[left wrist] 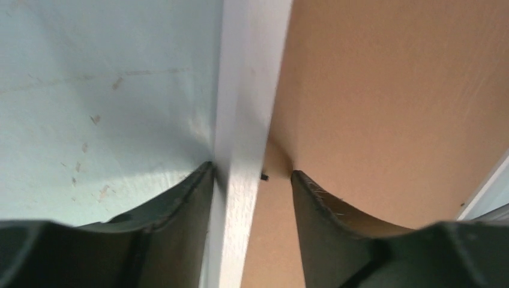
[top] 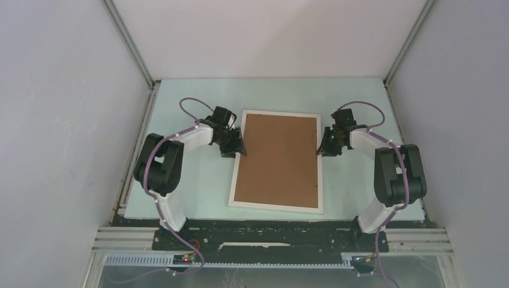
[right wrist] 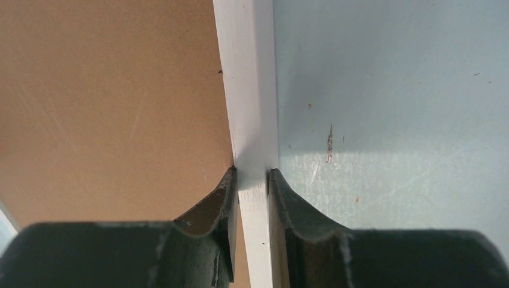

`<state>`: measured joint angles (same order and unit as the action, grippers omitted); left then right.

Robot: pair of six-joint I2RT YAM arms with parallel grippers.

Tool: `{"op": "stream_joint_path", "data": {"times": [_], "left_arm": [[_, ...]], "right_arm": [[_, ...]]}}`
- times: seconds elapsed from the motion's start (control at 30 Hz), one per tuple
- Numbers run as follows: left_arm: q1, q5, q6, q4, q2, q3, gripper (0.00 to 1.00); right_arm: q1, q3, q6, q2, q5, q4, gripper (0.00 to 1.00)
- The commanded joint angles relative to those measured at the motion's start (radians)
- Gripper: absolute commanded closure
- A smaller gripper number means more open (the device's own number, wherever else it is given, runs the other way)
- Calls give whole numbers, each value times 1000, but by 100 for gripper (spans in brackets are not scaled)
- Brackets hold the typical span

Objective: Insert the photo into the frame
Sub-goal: Install the photo frame at the center of the board.

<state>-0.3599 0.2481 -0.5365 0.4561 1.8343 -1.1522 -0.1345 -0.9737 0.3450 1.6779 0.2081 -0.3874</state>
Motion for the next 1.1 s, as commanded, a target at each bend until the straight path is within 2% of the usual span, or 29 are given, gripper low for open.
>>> {"op": "stream_joint_path", "data": {"times": [0.0,0.13,0.3,0.43,0.6,0.73,0.87,0.97,1.07], "left_arm": [[-33,-15,37,49,-144,-23,39],[-16,-24,55,80,-279,-2,28],[53,24,39,0,-414,212,25],[78,100,-46,-144,-509,426,32],[79,188,-171,-376,-552,621,45],[77,281,-210,-519,-510,685,49],[77,318,-198,-571,-485,696,53],[75,325,-209,-612,-500,722,46],[75,309,-206,-590,-507,731,46]], "right_arm": [[-38,-50,-7,50,2,-59,78],[-34,-124,-20,121,-58,-97,79],[-23,-254,-116,218,-101,-100,84],[21,-406,-201,333,-72,-159,83],[63,-496,-227,374,-50,-227,82],[65,-507,-224,399,-19,-240,81],[44,-507,-228,404,-54,-248,81],[34,-507,-228,403,-67,-253,81],[33,-509,-224,403,-80,-258,81]]}}
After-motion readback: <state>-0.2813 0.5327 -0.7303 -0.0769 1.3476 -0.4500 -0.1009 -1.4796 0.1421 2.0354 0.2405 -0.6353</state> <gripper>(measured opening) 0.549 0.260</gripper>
